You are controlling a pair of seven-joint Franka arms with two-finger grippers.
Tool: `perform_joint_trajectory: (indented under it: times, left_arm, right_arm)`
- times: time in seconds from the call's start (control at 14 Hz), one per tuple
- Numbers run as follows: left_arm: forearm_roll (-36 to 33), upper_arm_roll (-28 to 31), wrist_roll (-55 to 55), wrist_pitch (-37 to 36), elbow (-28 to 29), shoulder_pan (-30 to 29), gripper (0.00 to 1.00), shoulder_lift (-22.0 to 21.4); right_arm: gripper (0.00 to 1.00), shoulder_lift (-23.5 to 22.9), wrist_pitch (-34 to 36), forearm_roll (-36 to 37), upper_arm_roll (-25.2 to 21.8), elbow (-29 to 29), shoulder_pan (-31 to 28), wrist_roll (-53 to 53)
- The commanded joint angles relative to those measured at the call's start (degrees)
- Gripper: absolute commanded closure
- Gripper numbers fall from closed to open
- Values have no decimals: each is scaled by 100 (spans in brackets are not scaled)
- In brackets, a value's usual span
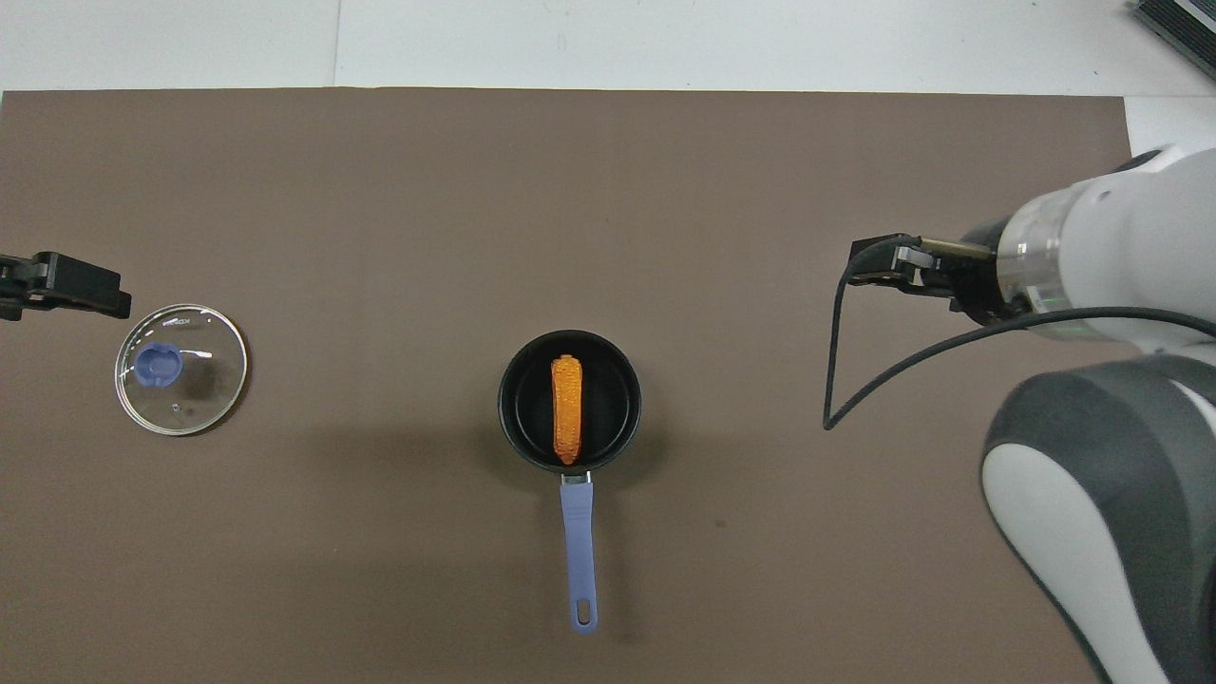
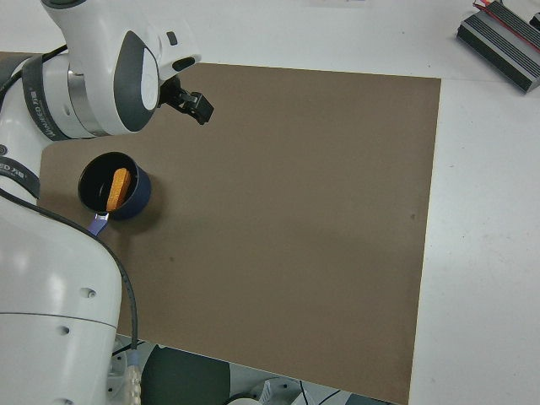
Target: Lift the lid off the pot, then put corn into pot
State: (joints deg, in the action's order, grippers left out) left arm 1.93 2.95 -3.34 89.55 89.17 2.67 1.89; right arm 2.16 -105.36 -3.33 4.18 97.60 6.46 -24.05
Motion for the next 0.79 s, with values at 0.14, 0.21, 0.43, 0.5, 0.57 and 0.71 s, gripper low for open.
perform_joint_trajectory:
  times: [0.14,0.21,0.43,0.5,0.57,0.71]
  left_arm:
    - [27,12,-26,-948,-532,-30,0,31]
    - [44,12,0,-905,-524,-21,0,22]
    - [53,12,26,-685,-313,23,0,-92]
    - [53,12,61,-685,-313,23,0,-92]
    - [62,4,-8,-702,-322,41,0,-92]
    - [62,-5,35,-685,-331,32,0,-92]
  right_arm:
    - [0,39,401,236,4,-232,-373,795]
    - [0,31,602,245,-22,-407,-418,997]
    - [0,-39,1007,412,-23,-777,-453,1332]
    - [0,-48,1095,430,-31,-838,-453,1420]
    - [0,-57,1114,413,-49,-839,-453,1534]
    - [0,-57,1114,325,-119,-839,-453,1824]
